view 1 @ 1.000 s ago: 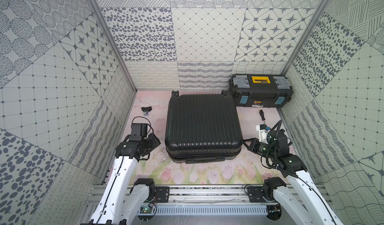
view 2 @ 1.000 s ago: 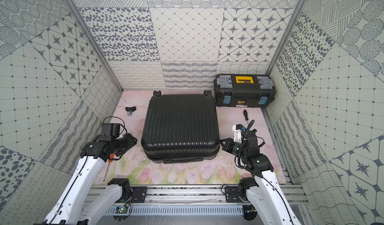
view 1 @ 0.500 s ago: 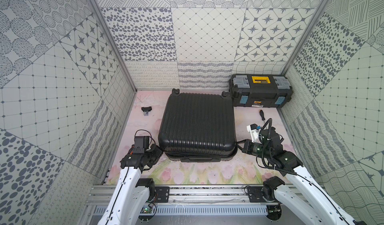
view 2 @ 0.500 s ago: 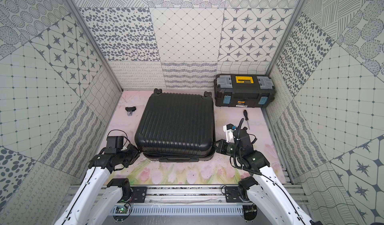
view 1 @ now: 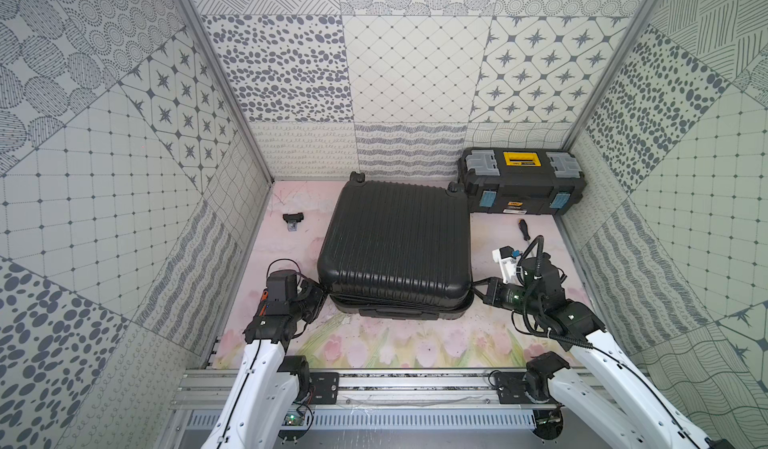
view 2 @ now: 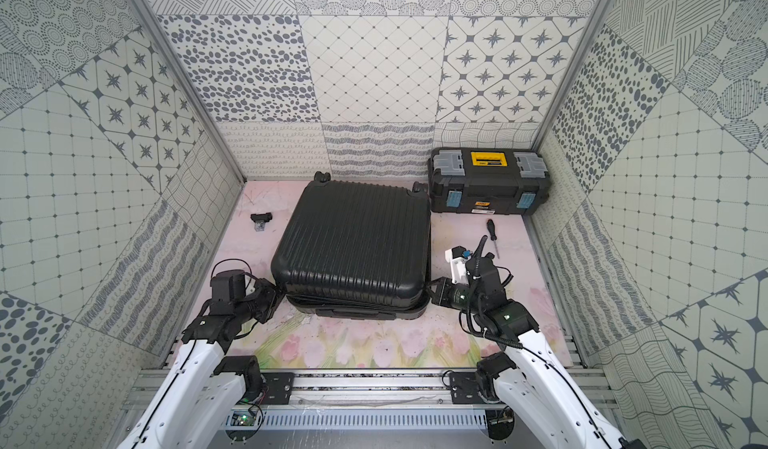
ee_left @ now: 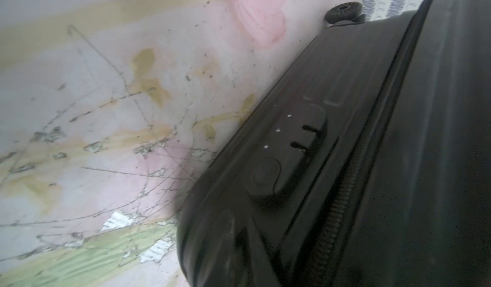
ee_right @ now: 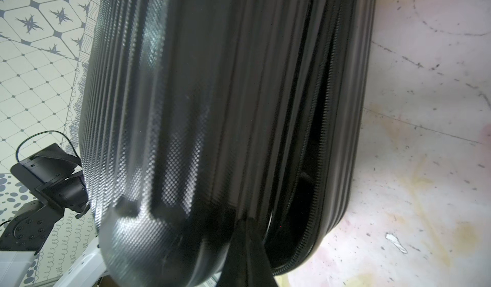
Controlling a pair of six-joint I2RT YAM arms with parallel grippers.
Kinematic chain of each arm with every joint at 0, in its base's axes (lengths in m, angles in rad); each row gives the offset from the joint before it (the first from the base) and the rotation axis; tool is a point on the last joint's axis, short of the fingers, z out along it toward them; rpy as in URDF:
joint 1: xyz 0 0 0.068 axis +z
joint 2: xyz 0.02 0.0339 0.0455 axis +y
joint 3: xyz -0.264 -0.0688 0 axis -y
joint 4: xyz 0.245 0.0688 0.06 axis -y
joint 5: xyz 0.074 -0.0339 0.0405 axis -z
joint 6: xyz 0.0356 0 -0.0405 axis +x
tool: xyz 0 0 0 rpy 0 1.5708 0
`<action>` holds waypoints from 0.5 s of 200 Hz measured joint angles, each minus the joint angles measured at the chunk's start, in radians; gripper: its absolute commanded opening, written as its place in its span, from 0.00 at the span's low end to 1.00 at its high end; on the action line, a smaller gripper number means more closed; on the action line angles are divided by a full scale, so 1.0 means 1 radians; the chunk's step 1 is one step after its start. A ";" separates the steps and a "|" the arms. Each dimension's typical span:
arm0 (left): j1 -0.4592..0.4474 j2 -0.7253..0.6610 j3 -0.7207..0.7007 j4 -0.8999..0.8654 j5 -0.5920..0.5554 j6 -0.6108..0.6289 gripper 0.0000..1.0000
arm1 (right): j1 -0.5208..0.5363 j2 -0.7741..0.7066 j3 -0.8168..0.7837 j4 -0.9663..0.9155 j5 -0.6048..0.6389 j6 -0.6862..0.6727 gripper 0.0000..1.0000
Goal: Open the suitcase zippers
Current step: Open the suitcase at the center of the board.
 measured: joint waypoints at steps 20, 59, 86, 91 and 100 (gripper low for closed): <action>-0.003 0.002 0.017 0.036 0.001 -0.009 0.00 | 0.000 0.019 0.000 0.007 -0.002 -0.003 0.00; -0.012 0.003 0.055 0.085 0.029 -0.003 0.02 | 0.002 0.041 0.000 0.007 -0.008 -0.011 0.00; -0.027 0.006 0.069 0.130 0.043 -0.007 0.03 | 0.005 0.043 0.005 -0.004 0.005 -0.022 0.00; -0.031 0.008 0.074 0.135 0.043 -0.007 0.03 | 0.005 0.039 0.008 -0.010 0.016 -0.024 0.00; -0.040 0.013 0.085 0.148 0.043 -0.008 0.04 | 0.005 0.026 0.011 -0.021 0.040 -0.028 0.00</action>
